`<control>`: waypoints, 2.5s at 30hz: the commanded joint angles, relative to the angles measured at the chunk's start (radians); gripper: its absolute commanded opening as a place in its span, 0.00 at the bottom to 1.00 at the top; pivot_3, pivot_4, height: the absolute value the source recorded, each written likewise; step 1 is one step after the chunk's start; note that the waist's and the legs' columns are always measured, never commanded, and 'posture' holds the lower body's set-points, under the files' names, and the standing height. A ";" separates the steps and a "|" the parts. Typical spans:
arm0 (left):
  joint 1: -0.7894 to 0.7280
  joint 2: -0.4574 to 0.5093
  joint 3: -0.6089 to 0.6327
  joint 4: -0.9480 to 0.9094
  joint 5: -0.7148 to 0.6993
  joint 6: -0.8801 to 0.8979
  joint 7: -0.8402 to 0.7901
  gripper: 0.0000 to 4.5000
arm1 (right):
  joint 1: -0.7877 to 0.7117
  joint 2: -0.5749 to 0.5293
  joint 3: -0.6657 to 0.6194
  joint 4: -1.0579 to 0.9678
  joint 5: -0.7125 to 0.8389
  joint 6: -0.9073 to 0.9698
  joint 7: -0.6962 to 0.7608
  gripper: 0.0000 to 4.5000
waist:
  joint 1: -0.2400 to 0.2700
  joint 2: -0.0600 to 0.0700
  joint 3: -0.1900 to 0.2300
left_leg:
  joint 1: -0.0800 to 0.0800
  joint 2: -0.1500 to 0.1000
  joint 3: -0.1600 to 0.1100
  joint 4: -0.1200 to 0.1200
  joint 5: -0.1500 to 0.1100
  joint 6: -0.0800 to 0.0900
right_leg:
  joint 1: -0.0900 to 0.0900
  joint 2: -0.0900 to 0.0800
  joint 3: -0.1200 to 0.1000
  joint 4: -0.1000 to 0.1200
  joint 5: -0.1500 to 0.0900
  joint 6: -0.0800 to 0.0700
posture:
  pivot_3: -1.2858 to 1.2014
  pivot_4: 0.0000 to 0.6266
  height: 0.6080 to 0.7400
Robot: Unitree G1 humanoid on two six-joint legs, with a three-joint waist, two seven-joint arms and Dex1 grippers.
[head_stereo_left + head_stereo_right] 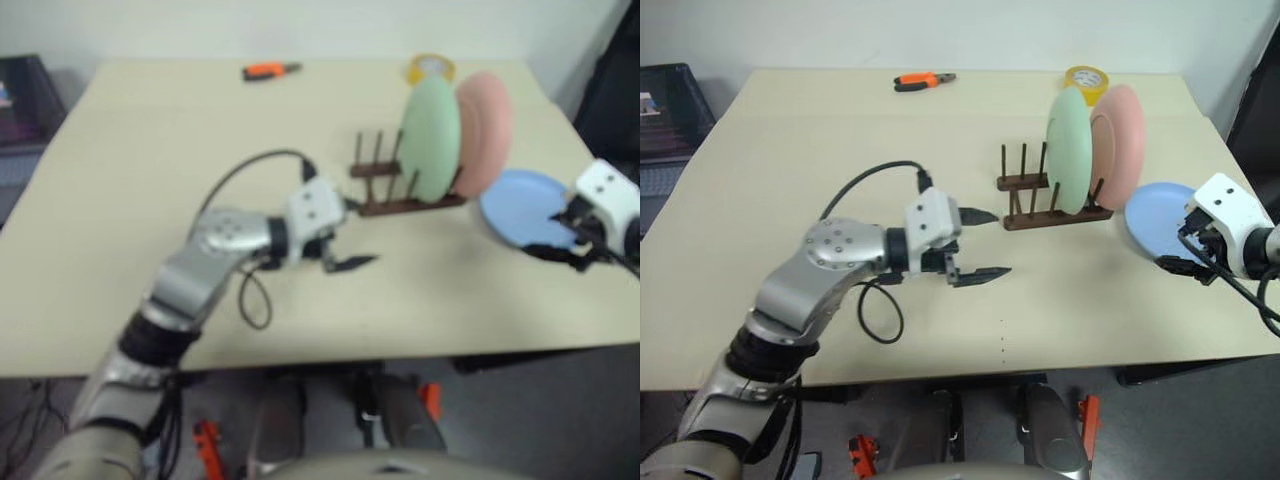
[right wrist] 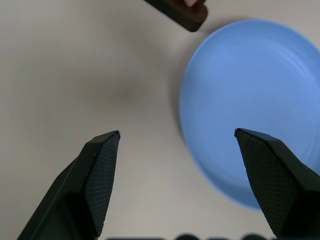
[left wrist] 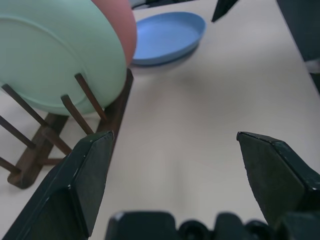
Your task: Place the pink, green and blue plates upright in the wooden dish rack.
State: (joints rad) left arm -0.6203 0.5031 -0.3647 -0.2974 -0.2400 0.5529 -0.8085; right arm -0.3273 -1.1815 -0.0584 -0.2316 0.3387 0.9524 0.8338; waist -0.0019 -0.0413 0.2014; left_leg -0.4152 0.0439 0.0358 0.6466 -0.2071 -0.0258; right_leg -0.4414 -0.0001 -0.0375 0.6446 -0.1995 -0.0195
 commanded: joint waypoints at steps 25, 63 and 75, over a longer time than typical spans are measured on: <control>-0.040 -0.120 -0.010 0.065 0.124 -0.061 0.045 0.97 | -0.045 0.227 0.198 0.171 -0.269 -0.112 -0.129 0.20 | 0.000 0.001 -0.001 | 0.000 0.000 0.000 0.001 0.000 0.000 | 0.001 0.000 0.000 0.001 0.001 0.002 | 0.52 0.24 1.00; 0.109 0.004 0.248 -0.078 -0.112 0.012 -0.067 0.97 | -0.978 0.554 -0.321 0.043 0.242 0.260 -0.205 0.01 | -0.028 0.006 -0.003 | 0.000 0.003 -0.001 0.000 0.000 0.000 | -0.001 0.005 0.002 0.004 0.001 0.000 | 0.52 0.24 1.00; 0.299 0.105 0.388 -0.235 -0.242 0.110 -0.031 0.97 | -0.911 0.761 -0.483 0.288 0.525 0.364 -0.272 0.01 | -0.001 0.005 -0.004 | -0.001 0.002 -0.001 0.000 0.000 0.001 | 0.001 -0.002 0.002 0.002 0.001 0.000 | 0.52 0.24 1.00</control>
State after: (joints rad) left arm -0.3233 0.5984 -0.0063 -0.4818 -0.4594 0.6606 -0.8542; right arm -1.2406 -0.4220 -0.5161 0.0372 0.8373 1.3214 0.5777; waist -0.0030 -0.0361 0.1978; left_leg -0.4159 0.0462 0.0352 0.6466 -0.2067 -0.0250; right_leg -0.4408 -0.0023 -0.0355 0.6466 -0.1986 -0.0191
